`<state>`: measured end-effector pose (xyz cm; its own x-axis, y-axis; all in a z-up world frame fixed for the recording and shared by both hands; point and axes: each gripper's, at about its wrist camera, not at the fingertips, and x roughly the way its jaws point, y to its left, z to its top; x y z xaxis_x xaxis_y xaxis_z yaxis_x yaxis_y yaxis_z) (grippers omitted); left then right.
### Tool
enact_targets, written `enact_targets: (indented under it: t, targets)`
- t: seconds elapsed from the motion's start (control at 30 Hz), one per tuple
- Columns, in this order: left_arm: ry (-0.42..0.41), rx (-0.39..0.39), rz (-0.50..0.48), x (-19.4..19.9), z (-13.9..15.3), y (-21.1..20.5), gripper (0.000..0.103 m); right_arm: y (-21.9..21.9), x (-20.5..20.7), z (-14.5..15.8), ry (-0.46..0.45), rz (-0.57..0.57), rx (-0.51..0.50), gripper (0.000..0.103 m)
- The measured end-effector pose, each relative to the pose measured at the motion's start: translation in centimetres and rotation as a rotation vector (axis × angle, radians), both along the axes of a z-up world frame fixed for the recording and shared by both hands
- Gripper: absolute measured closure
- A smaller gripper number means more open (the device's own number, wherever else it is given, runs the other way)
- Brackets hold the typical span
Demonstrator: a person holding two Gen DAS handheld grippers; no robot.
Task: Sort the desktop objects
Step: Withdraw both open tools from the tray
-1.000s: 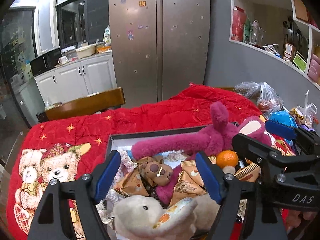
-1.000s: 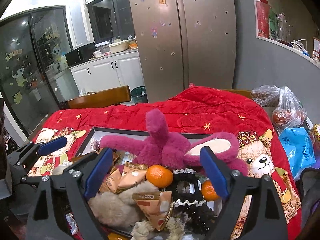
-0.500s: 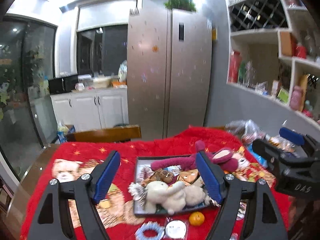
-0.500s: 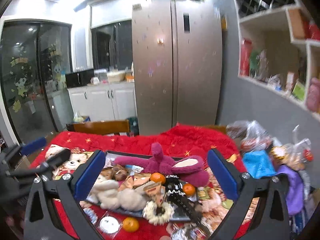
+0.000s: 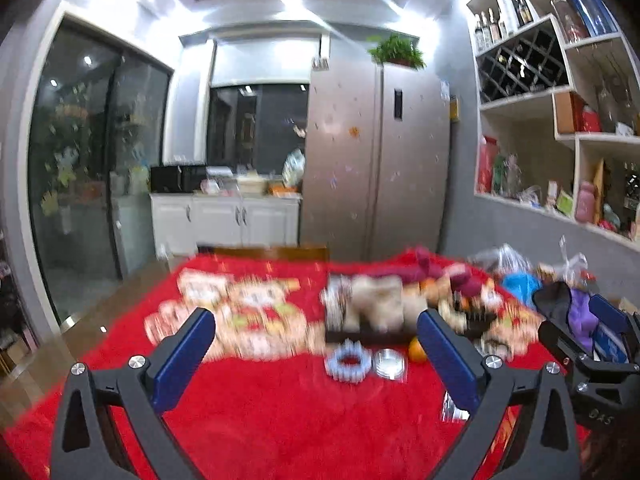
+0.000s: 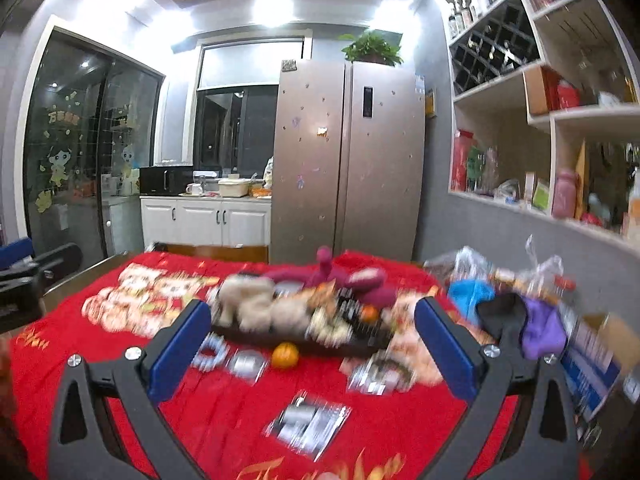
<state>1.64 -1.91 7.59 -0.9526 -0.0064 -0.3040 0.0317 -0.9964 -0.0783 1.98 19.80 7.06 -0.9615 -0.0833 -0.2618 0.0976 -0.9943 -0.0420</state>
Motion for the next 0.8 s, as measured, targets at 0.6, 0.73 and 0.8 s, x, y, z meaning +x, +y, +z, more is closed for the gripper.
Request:
enact_targets:
  t: [0.6, 0.73, 0.8]
  targets:
    - [-0.099, 0.008, -0.010, -0.8, -7.5, 0.0, 0.000, 1.5, -3.0, -8.9, -0.173, -0.047, -0.098, 0.000]
    - [-0.127, 0.062, 0.010, -1.4, -7.8, -1.1, 0.000, 0.3, -2.8, -8.6, -0.161, -0.037, -0.041, 0.000]
    - [-0.126, 0.076, 0.008, -1.4, -7.9, -1.3, 0.000, -0.1, -2.8, -8.6, -0.160, -0.030, -0.021, 0.000]
